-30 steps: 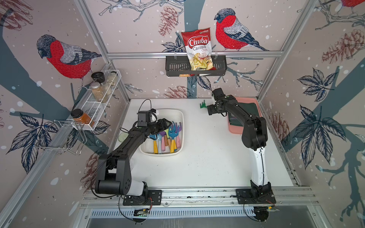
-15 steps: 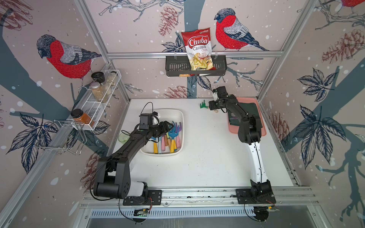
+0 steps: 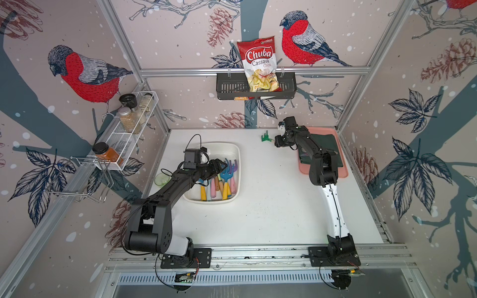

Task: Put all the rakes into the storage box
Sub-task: Pick up the rake at the center of the board.

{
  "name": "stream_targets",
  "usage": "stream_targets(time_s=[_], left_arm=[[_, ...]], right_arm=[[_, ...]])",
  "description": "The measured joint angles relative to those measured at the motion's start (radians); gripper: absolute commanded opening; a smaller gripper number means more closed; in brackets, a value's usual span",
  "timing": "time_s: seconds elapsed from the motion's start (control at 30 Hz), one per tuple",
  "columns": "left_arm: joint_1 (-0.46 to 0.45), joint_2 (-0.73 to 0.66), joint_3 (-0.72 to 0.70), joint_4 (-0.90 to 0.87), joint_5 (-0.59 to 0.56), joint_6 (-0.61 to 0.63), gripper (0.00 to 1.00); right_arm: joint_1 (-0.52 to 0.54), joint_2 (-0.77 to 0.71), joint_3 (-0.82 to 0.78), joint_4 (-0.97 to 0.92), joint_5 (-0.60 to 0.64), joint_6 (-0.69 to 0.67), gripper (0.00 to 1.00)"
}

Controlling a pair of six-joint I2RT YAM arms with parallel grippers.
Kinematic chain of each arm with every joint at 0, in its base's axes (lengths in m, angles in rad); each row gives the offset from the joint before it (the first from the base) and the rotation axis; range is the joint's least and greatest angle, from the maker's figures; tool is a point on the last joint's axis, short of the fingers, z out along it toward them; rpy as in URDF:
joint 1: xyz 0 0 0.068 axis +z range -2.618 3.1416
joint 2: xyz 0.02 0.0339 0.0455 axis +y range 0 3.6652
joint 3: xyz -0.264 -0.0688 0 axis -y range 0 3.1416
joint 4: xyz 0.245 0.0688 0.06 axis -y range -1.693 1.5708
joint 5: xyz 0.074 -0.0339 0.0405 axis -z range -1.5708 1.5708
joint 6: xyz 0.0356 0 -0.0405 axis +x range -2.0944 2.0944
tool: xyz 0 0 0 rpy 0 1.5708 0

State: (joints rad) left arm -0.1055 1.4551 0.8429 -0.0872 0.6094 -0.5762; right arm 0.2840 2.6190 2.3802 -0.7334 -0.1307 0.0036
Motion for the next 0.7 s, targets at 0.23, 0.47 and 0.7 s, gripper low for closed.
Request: stream_targets(time_s=[0.23,0.47,0.7], left_arm=[[-0.009,0.000,-0.010,0.007,-0.001,0.000,0.68],[-0.010,-0.005,-0.008,0.004,-0.001,-0.003,0.68],[-0.029,-0.053,0.004,0.010,-0.002,-0.029,0.68]], right_arm=[[0.031,-0.001,-0.024,0.002,0.034,-0.005,0.37],[0.050,-0.013,-0.046,0.014,0.069,-0.023,0.19],[0.090,-0.235,-0.355,0.011,-0.002,0.033,0.18]])
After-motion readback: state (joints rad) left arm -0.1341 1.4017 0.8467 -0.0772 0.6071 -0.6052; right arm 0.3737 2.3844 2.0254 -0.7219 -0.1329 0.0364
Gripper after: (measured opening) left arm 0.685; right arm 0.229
